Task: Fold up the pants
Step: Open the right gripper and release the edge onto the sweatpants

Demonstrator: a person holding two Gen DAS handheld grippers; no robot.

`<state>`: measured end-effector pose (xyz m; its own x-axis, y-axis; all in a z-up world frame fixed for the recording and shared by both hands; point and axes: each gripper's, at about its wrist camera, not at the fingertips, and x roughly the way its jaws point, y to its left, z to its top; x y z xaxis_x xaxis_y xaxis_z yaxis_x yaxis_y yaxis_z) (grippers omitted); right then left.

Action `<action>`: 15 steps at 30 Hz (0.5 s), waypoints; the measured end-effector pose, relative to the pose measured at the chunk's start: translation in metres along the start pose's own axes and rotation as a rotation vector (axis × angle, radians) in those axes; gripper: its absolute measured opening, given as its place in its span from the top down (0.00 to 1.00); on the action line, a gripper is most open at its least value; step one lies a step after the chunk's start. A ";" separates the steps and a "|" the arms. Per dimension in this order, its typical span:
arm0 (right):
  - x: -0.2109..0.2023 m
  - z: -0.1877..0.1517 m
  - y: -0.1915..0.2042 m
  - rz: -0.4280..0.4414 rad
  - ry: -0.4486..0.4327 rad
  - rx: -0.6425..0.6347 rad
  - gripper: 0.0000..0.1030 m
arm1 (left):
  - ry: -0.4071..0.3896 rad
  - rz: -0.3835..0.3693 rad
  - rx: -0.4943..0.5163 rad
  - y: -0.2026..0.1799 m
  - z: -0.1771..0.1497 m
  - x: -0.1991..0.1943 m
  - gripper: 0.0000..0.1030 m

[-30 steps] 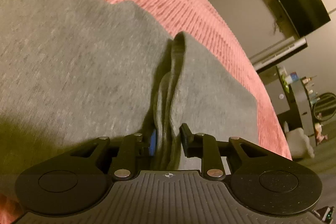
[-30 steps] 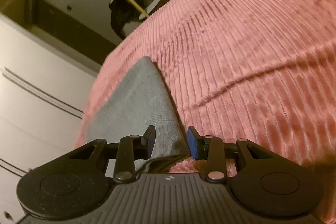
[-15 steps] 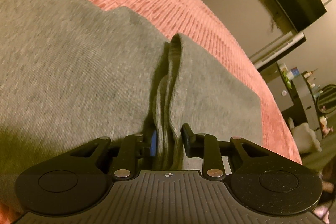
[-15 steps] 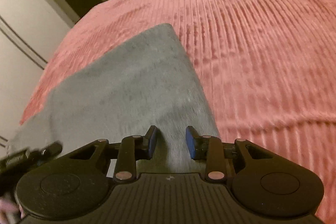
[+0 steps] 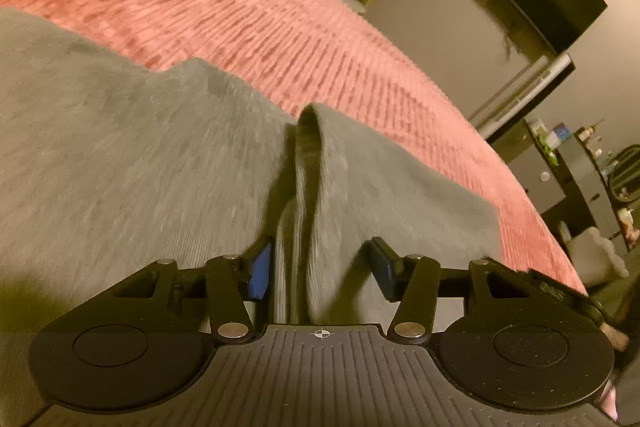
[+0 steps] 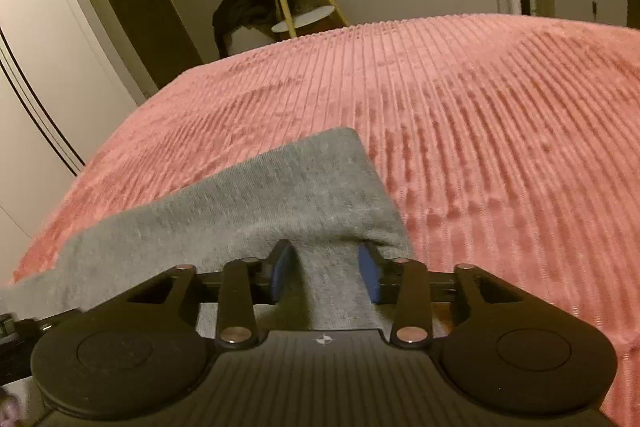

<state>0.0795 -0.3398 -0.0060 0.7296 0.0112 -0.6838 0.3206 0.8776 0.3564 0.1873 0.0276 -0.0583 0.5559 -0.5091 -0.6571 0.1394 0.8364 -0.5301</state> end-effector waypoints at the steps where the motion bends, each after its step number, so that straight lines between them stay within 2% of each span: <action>1: 0.000 0.001 0.001 0.017 0.000 0.002 0.49 | -0.005 -0.010 -0.017 0.002 0.003 0.004 0.49; 2: 0.000 0.001 0.001 0.032 -0.002 0.000 0.44 | -0.011 -0.021 -0.041 0.004 0.006 0.007 0.58; 5: 0.000 0.001 0.003 0.041 -0.012 -0.003 0.44 | 0.006 -0.077 -0.103 0.012 0.013 0.013 0.75; 8: -0.004 0.002 -0.003 0.075 -0.033 0.044 0.44 | -0.012 -0.104 -0.122 0.015 0.010 0.007 0.79; 10: -0.009 0.002 -0.009 0.099 -0.046 0.090 0.45 | -0.056 -0.109 -0.101 0.008 0.011 -0.008 0.80; 13: -0.020 0.002 -0.012 0.125 -0.068 0.127 0.45 | -0.142 -0.073 -0.004 -0.010 0.012 -0.038 0.79; 15: -0.026 0.002 -0.010 0.145 -0.083 0.124 0.45 | -0.189 -0.003 0.066 -0.018 0.008 -0.050 0.78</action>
<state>0.0584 -0.3499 0.0096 0.8191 0.0893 -0.5666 0.2764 0.8040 0.5265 0.1637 0.0395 -0.0116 0.6982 -0.4693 -0.5406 0.1908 0.8498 -0.4913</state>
